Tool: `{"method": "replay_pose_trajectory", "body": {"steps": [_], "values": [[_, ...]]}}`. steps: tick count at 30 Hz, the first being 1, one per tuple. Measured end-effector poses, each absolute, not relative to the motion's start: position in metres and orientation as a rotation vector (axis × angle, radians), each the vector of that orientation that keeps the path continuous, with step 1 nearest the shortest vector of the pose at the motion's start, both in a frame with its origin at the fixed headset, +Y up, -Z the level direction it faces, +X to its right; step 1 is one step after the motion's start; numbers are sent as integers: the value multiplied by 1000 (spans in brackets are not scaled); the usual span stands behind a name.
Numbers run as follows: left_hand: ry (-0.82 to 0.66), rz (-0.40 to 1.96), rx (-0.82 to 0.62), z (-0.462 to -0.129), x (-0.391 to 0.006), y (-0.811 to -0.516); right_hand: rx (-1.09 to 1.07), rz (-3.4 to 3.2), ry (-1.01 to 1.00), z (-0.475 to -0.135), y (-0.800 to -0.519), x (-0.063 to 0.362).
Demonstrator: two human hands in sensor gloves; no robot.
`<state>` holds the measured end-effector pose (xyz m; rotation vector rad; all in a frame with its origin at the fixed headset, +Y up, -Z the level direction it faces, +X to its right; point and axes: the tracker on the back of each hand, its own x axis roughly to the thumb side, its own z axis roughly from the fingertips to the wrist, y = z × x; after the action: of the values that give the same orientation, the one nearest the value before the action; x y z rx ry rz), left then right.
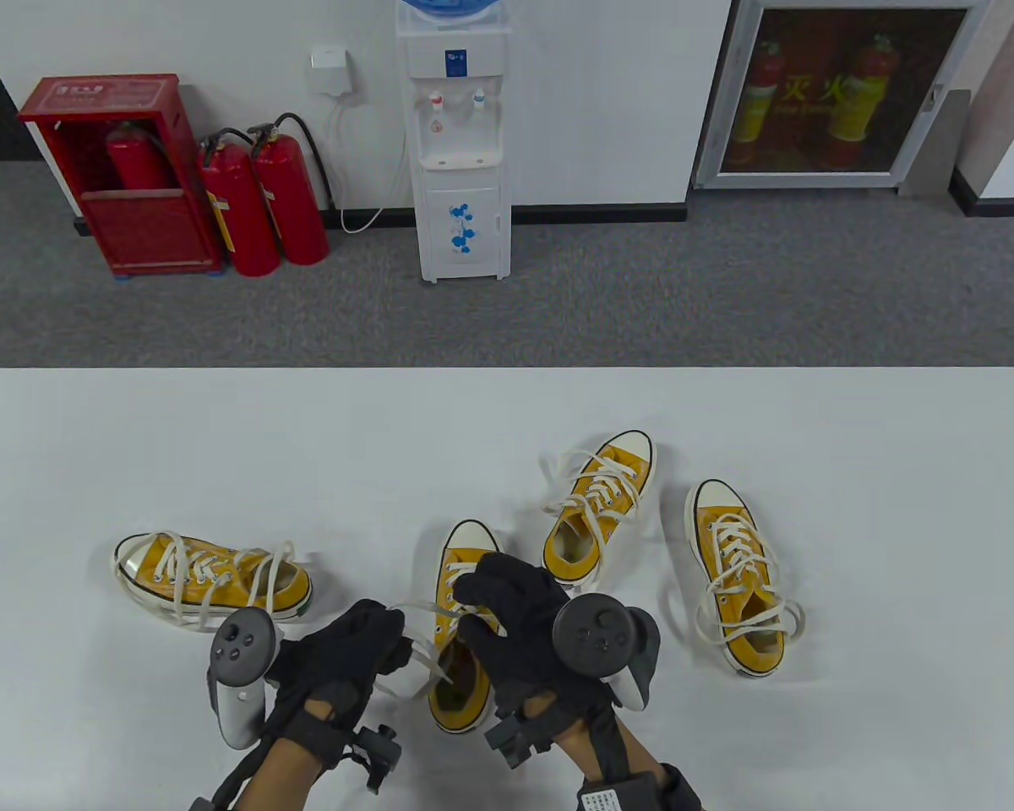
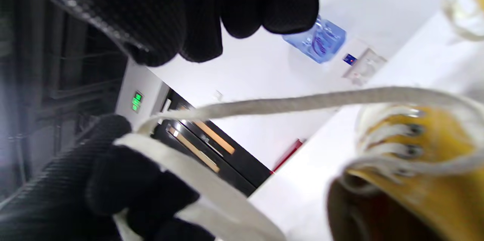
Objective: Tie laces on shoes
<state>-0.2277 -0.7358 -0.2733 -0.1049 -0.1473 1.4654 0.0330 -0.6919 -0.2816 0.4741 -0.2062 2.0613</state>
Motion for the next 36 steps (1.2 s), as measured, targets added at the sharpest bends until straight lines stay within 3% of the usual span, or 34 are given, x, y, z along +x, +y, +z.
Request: {"method": "replay_pose_trajectory", "body": {"steps": [10, 16, 21, 30, 33, 36], "values": [[-233, 1415, -143, -272, -216, -733, 537, 2108, 32, -278, -708, 13], [-257, 1366, -133, -270, -213, -733, 469, 2098, -11, -279, -710, 15], [-221, 1278, -26, -269, -225, -725, 419, 2031, -24, -284, -701, 29], [-151, 848, 159, -267, -246, -704, 295, 2095, -203, -286, -672, 80], [-46, 799, 220, -269, -256, -701, 237, 2147, -262, -285, -665, 107], [-19, 764, 172, -273, -266, -695, 167, 2171, -301, -283, -661, 134]]}}
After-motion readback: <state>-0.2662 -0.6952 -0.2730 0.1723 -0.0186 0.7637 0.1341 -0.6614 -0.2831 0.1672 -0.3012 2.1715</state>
